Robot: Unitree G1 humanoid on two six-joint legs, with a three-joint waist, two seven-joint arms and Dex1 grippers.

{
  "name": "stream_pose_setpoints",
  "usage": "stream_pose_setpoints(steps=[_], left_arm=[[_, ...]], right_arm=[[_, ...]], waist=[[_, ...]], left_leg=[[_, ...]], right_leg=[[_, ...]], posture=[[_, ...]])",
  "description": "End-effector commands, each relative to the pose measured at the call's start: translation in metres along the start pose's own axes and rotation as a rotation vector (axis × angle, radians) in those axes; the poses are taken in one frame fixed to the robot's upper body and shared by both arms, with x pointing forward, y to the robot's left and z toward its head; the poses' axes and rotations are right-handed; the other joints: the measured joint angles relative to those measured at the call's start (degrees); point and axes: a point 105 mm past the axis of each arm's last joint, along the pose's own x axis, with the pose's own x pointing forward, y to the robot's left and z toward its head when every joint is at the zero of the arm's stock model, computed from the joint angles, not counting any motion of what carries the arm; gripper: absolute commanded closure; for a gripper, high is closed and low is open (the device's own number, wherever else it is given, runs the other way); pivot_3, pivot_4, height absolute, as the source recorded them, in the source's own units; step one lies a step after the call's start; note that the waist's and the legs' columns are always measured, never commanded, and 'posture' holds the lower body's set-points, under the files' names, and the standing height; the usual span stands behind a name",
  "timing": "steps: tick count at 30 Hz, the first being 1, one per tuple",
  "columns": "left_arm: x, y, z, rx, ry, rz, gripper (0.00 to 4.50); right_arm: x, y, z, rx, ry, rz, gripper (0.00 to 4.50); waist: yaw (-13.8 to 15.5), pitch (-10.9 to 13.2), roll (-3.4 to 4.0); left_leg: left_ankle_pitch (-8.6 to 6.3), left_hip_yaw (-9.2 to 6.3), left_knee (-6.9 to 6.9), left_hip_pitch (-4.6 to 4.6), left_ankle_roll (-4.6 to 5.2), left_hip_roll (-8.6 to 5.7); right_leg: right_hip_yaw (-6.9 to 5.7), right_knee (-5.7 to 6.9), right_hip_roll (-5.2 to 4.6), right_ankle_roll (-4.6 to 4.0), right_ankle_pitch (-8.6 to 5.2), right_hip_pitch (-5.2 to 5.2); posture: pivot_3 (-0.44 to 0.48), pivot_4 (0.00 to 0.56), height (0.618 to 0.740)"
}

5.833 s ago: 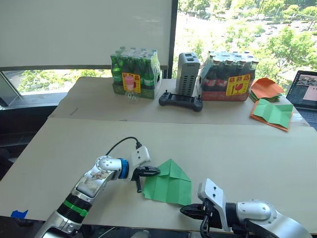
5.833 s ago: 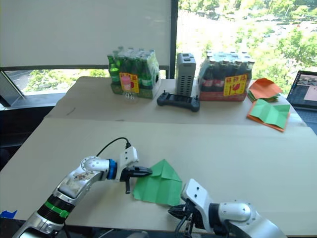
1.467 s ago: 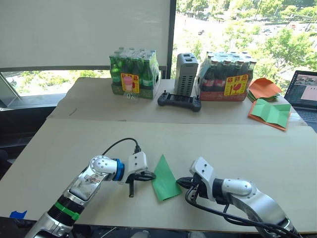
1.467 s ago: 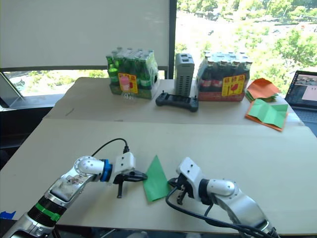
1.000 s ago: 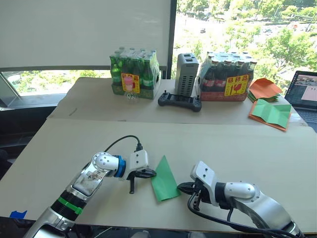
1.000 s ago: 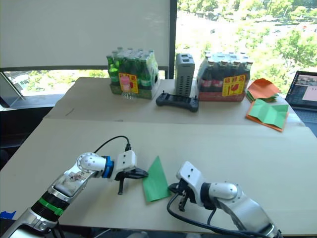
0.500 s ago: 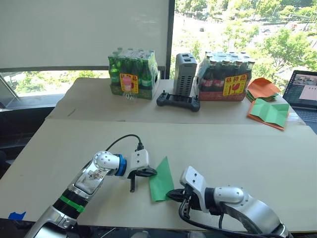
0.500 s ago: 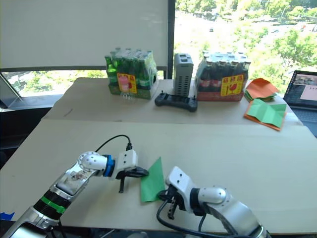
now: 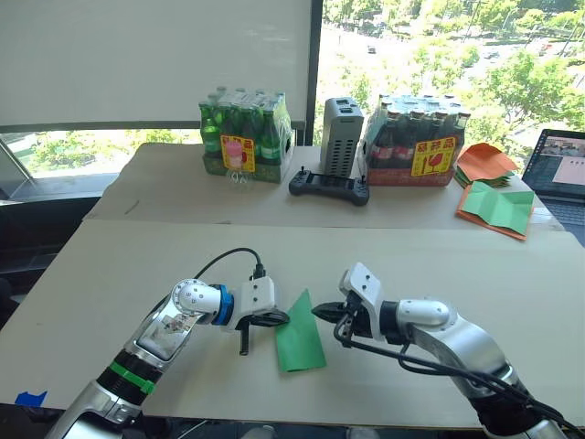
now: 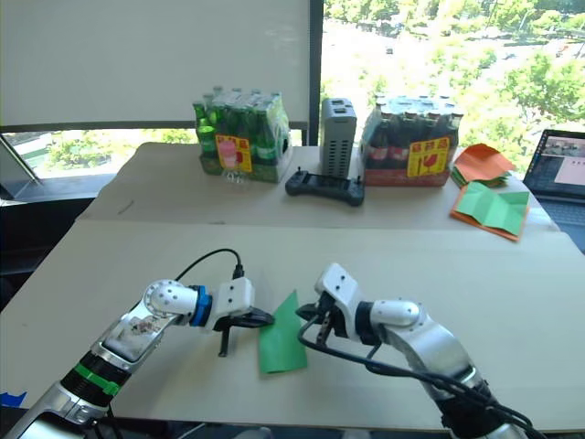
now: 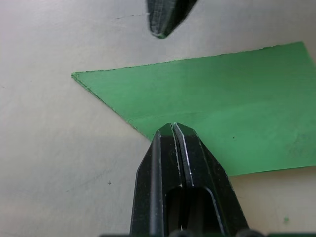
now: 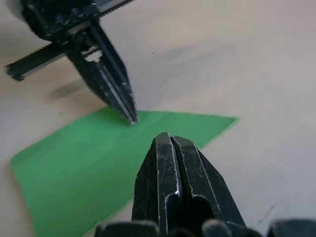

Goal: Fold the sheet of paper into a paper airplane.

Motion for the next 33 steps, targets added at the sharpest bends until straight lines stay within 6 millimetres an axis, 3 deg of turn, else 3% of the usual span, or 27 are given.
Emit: stream_pose_setpoints(steps=[1,9,22,33], left_arm=[[0.002,-0.007,-0.01,-0.029,0.042,-0.016,4.46],[0.0,-0.008,-0.008,-0.03,0.042,-0.009,4.46],[0.0,-0.012,-0.008,-0.033,0.047,-0.015,4.46],[-0.001,-0.012,-0.009,-0.032,0.052,-0.011,4.46]], right_arm=[[0.006,-0.001,0.0,-0.042,-0.014,0.016,4.5],[0.013,-0.006,-0.023,-0.039,0.062,0.006,4.5],[0.027,-0.037,-0.02,-0.003,0.046,-0.06,4.5],[0.028,-0.031,-0.025,0.01,0.048,-0.036,4.5]], waist=[[0.0,0.0,0.0],[0.0,0.0,0.01],[-0.3,0.0,0.02],[-0.3,0.0,0.03]], left_leg=[[0.0,-0.01,0.0,-0.04,0.0,0.0],[0.01,-0.01,0.02,-0.01,-0.01,-0.01],[0.02,0.01,0.02,0.09,-0.04,-0.01],[0.02,0.0,0.02,0.11,-0.04,0.0]], right_leg=[[-0.01,0.0,0.0,0.0,0.0,-0.03],[0.0,0.02,0.0,0.0,0.0,-0.01],[0.03,0.11,0.02,0.0,0.0,0.03],[0.03,0.13,0.02,-0.01,0.0,0.03]], posture=[[0.0,0.15,0.675],[0.0,0.15,0.675],[0.0,0.15,0.675],[0.0,0.15,0.675]])
